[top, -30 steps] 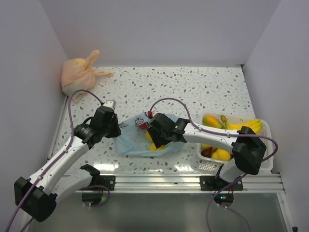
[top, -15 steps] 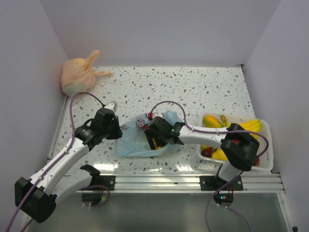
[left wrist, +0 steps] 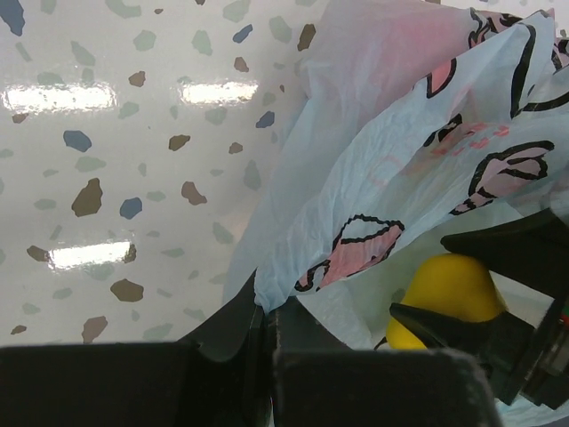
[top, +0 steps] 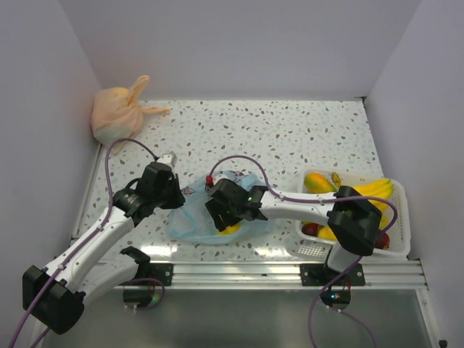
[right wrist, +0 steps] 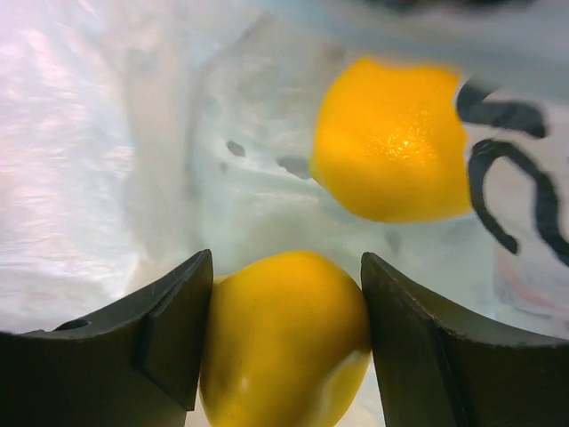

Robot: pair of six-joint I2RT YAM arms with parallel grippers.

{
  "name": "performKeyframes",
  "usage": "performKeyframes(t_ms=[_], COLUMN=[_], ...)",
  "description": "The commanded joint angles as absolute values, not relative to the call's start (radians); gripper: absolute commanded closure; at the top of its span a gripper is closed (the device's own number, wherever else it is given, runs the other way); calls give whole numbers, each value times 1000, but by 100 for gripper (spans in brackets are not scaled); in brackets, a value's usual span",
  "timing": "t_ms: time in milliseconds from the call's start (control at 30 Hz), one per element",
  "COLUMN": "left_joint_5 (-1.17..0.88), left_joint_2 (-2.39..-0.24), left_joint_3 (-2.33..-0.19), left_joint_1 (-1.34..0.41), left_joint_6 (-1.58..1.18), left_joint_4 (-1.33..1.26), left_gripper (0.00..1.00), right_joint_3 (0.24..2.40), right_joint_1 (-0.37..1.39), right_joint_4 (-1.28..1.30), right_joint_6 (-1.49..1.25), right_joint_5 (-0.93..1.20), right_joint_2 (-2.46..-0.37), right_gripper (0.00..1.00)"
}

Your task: Untie the knot of the plastic bag and take out the fruit

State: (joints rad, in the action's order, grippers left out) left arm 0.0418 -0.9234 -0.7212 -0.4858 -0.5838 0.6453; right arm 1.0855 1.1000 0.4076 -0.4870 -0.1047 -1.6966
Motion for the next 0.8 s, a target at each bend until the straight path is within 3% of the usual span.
performKeyframes(t_ms=[0,200,500,633,767], left_joint_5=[55,75,117,123,126], left_joint_2=[-907,-907,-928,-934,-937], left_joint_3=[-713,-727,-761,-775,-785], left_joint_1=[-483,-483,-483,-483,-483], left_joint_6=[-594,-592,-592,-591,-586], left_joint_4=[606,614,644,649,647], left_gripper=[100,100,100,100,100], right_joint_3=[1155,1192,1281,1325,1362], right_joint_1=[1101,1101,1101,1100,1091], right_joint_4=[430,391,348,414,584], right_joint_6=[-454,-428,-353,-305,-281], right_joint_5=[-103,-132,-179,-311,-619], right_joint_2=[-1608,-1513,-1309,-1183,-1111], right_gripper=[87,98,100,100,100])
